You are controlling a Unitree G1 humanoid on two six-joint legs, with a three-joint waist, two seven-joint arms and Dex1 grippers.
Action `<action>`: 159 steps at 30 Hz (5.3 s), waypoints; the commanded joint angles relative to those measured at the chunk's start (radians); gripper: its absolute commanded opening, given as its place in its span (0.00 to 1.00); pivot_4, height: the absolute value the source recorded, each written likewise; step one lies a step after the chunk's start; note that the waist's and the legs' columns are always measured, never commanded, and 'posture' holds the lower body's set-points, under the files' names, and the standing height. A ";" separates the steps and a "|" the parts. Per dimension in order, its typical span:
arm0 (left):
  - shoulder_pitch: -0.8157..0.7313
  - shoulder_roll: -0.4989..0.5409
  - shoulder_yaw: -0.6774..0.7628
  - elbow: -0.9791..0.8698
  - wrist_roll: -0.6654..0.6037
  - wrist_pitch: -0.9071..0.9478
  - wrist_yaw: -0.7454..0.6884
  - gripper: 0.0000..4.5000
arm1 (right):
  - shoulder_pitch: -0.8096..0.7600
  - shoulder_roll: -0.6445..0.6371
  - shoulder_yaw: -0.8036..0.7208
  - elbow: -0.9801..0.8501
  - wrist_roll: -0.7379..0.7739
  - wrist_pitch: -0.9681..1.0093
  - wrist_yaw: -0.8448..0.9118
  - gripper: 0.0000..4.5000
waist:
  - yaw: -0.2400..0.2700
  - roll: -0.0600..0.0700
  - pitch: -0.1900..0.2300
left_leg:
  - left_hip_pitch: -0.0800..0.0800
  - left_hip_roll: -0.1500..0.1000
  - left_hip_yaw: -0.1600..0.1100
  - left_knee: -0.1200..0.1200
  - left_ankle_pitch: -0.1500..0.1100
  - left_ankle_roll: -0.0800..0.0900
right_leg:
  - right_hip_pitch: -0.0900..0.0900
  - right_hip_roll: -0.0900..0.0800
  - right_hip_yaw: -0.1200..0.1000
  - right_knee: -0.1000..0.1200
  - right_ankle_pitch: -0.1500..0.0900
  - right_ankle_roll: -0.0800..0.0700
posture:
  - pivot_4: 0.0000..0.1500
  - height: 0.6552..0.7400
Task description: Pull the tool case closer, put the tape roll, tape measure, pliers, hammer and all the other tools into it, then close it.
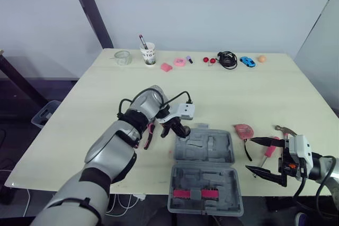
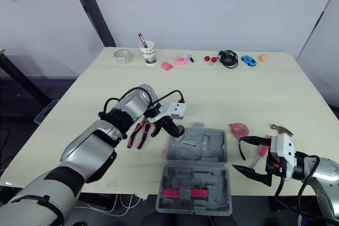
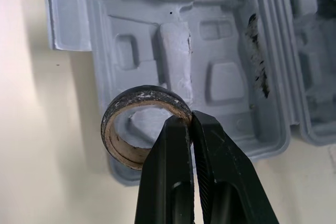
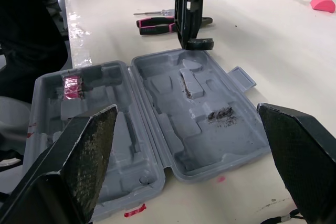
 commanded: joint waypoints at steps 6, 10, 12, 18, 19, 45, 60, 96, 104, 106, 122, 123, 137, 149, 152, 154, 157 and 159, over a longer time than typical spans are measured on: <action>-0.046 -0.024 0.030 0.109 -0.010 -0.089 -0.043 0.01 | -0.001 -0.006 -0.003 -0.037 -0.002 -0.013 -0.001 1.00 | 0.000 0.000 0.000 | 0.000 0.000 0.000 0.000 0.000 0.000 | 0.000 0.000 0.000 0.000 0.000 0.000 | 1.00 1.00; -0.059 -0.038 0.030 0.155 0.019 -0.109 -0.033 0.01 | 0.008 -0.001 -0.002 -0.039 -0.007 -0.020 -0.003 1.00 | 0.000 -0.001 0.001 | 0.000 0.000 0.000 0.000 0.000 0.000 | 0.000 0.000 0.000 0.000 0.000 0.000 | 1.00 1.00; -0.063 -0.046 0.038 0.167 0.023 -0.109 -0.042 0.01 | 0.011 -0.001 -0.005 -0.038 -0.008 -0.022 -0.003 1.00 | 0.000 -0.001 0.001 | 0.000 0.000 0.000 0.000 0.000 0.000 | 0.000 0.000 0.000 0.000 0.000 0.000 | 1.00 1.00; -0.076 -0.058 0.042 0.206 0.051 -0.129 -0.024 0.01 | 0.014 -0.002 -0.006 -0.037 -0.010 -0.026 -0.004 1.00 | 0.000 -0.001 0.001 | 0.000 0.000 0.000 0.000 0.000 0.000 | 0.000 0.000 0.000 0.000 0.000 0.000 | 1.00 1.00; -0.077 -0.060 0.045 0.211 0.054 -0.131 -0.022 0.01 | 0.014 -0.002 -0.006 -0.037 -0.010 -0.027 -0.004 1.00 | 0.000 -0.001 0.001 | 0.000 0.000 0.000 0.000 0.000 0.000 | 0.000 0.000 -0.001 0.000 0.000 0.000 | 1.00 1.00; -0.094 -0.093 0.101 0.262 0.110 -0.158 0.028 0.01 | 0.022 0.007 0.002 -0.037 -0.025 -0.037 -0.022 1.00 | 0.000 -0.001 0.001 | -0.001 0.000 0.000 0.000 0.000 0.000 | 0.000 0.000 -0.001 0.000 0.000 0.000 | 1.00 1.00; -0.103 -0.093 0.104 0.258 0.115 -0.147 0.010 0.15 | 0.020 0.008 0.001 -0.039 -0.032 -0.033 -0.025 1.00 | 0.000 -0.001 0.001 | 0.000 0.000 0.000 0.000 0.000 0.000 | 0.000 0.000 -0.001 0.000 0.000 0.000 | 1.00 1.00; 0.113 0.119 0.209 -0.105 -0.303 -0.052 -0.057 0.99 | 0.027 0.026 -0.022 -0.066 0.011 -0.001 -0.086 1.00 | -0.006 -0.001 0.001 | 0.000 0.001 -0.003 0.000 0.000 0.000 | 0.000 0.000 0.000 0.001 0.000 0.000 | 1.00 1.00; 0.212 0.124 0.334 -0.121 -0.364 -0.131 -0.021 0.75 | 0.009 0.042 -0.016 -0.045 0.014 -0.010 -0.101 1.00 | -0.002 -0.001 0.001 | 0.001 0.000 -0.003 0.000 0.000 0.000 | 0.000 0.000 0.000 0.001 0.000 0.000 | 1.00 1.00; 0.226 0.113 0.357 -0.109 -0.355 -0.198 0.015 0.57 | 0.004 0.047 -0.012 -0.040 0.008 -0.016 -0.104 1.00 | 0.000 -0.001 0.001 | 0.001 0.000 -0.003 0.000 0.000 0.000 | 0.000 0.000 0.000 0.001 0.000 0.000 | 1.00 1.00; 0.270 0.056 0.429 0.018 -0.328 -0.310 0.032 0.10 | 0.008 0.057 -0.016 -0.035 -0.019 -0.044 -0.126 1.00 | 0.001 -0.001 0.001 | 0.000 0.000 0.000 0.000 0.000 0.000 | 0.000 0.000 -0.001 0.001 0.000 0.000 | 1.00 1.00; 0.269 0.053 0.430 0.026 -0.325 -0.318 0.037 0.10 | 0.012 0.058 -0.015 -0.036 -0.020 -0.047 -0.126 1.00 | 0.001 -0.001 0.001 | 0.000 0.000 0.000 0.000 0.000 0.000 | 0.000 0.000 -0.001 0.001 0.000 0.000 | 1.00 1.00; 0.248 -0.012 0.424 0.158 -0.252 -0.446 0.135 0.10 | 0.023 0.076 -0.005 -0.047 -0.028 -0.059 -0.147 1.00 | 0.001 -0.001 0.001 | 0.000 0.000 0.000 0.000 0.000 0.000 | 0.000 0.000 -0.001 0.001 0.000 0.000 | 1.00 1.00; 0.242 -0.048 0.399 0.264 -0.138 -0.536 0.248 0.10 | 0.023 0.078 -0.004 -0.070 -0.026 -0.043 -0.163 1.00 | 0.000 -0.001 0.001 | 0.000 0.000 0.000 0.000 0.000 0.000 | 0.000 0.000 -0.001 0.001 0.000 0.000 | 1.00 1.00; 0.245 -0.055 0.404 0.288 -0.119 -0.525 0.282 0.10 | 0.027 0.078 -0.001 -0.077 -0.025 -0.041 -0.168 1.00 | 0.000 -0.001 0.000 | 0.001 0.000 0.000 0.000 0.000 0.000 | 0.000 0.000 -0.001 0.001 0.000 0.000 | 1.00 1.00; 0.250 -0.053 0.398 0.300 -0.102 -0.526 0.293 0.10 | 0.030 0.079 0.001 -0.081 -0.026 -0.040 -0.169 1.00 | 0.001 -0.001 0.000 | 0.001 0.000 0.000 0.000 0.000 0.000 | 0.000 0.000 -0.001 0.001 0.000 0.000 | 1.00 1.00; 0.255 -0.055 0.409 0.301 -0.111 -0.519 0.286 0.10 | 0.035 0.081 0.003 -0.089 -0.024 -0.038 -0.174 1.00 | 0.000 -0.001 0.000 | 0.001 0.000 0.000 0.000 0.000 0.000 | 0.000 0.000 -0.001 0.001 0.000 0.000 | 1.00 1.00; 0.257 -0.060 0.423 0.297 -0.124 -0.515 0.277 0.10 | 0.035 0.086 0.000 -0.090 -0.017 -0.033 -0.178 1.00 | 0.000 -0.001 0.000 | 0.001 0.000 0.000 0.000 0.000 0.000 | 0.000 0.000 -0.001 0.001 0.000 0.000 | 1.00 1.00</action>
